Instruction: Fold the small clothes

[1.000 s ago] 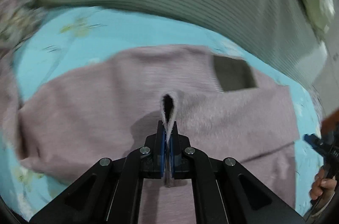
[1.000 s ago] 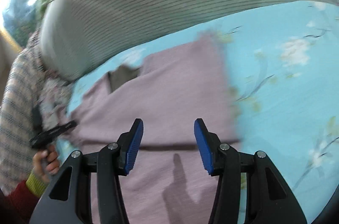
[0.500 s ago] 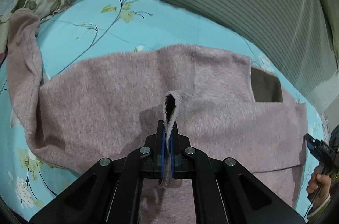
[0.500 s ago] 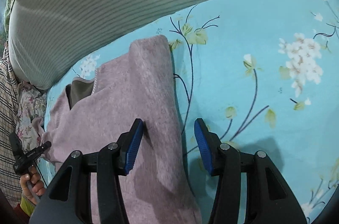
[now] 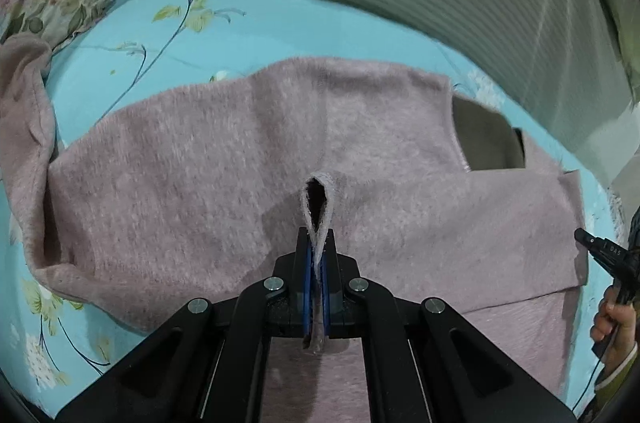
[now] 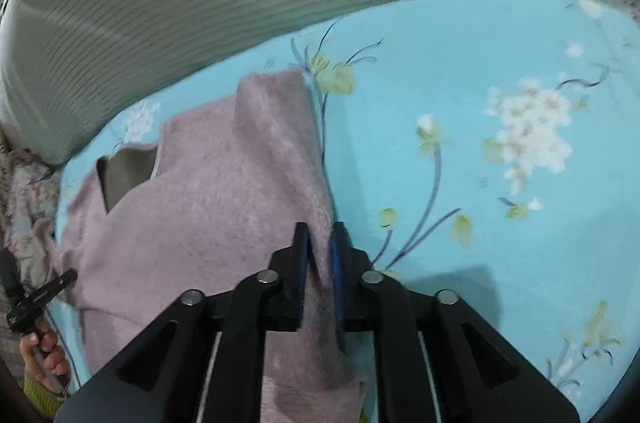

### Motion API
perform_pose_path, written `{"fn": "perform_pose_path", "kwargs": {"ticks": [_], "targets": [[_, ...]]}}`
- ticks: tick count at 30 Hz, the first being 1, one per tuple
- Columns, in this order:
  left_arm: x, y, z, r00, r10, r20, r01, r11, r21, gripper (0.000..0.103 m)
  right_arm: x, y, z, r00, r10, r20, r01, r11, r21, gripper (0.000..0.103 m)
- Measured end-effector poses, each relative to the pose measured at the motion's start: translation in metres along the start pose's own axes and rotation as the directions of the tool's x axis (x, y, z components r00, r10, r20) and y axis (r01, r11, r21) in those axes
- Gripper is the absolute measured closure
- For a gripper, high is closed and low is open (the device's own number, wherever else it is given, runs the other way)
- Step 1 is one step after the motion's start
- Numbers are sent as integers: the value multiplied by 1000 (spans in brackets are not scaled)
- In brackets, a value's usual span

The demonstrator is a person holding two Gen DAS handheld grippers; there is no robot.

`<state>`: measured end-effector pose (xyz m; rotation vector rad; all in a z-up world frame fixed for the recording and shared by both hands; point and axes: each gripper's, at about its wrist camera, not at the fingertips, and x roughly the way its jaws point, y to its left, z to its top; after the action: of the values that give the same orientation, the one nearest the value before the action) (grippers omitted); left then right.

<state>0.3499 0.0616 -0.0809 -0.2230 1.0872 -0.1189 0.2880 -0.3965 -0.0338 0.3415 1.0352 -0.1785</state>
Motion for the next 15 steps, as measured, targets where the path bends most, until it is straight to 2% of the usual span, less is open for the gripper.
{"fn": "perform_pose_path", "kwargs": {"ticks": [3, 4, 5, 7, 9, 11, 13, 15], "targets": [[3, 8, 1, 1000, 2, -8, -2, 1000, -13, 101, -22, 18, -5, 998, 14, 66, -10, 999, -49, 59], [2, 9, 1, 1000, 4, -5, -4, 1000, -12, 101, -28, 26, -9, 996, 29, 88, -23, 997, -74, 55], [1, 10, 1, 1000, 5, -4, -5, 1000, -11, 101, -29, 35, -13, 994, 64, 89, -55, 993, -108, 54], [0, 12, 1, 1000, 5, -3, -5, 1000, -11, 101, -18, 49, -18, 995, 90, 32, -84, 984, -159, 54], [1, 12, 0, 1000, 8, -4, -8, 1000, -8, 101, 5, 50, -24, 998, 55, -38, -60, 986, -154, 54], [3, 14, -2, 1000, 16, -7, -16, 1000, -12, 101, 19, 40, -27, 995, 38, -89, -47, 994, -99, 54], [3, 18, -4, 1000, 16, -8, -17, 1000, -24, 100, 16, 34, -29, 994, 77, -81, -81, 996, -48, 54], [-1, 25, -8, 1000, 19, -5, -19, 999, -25, 100, 7, 40, -30, 992, 99, -73, -104, 992, -66, 54]]}}
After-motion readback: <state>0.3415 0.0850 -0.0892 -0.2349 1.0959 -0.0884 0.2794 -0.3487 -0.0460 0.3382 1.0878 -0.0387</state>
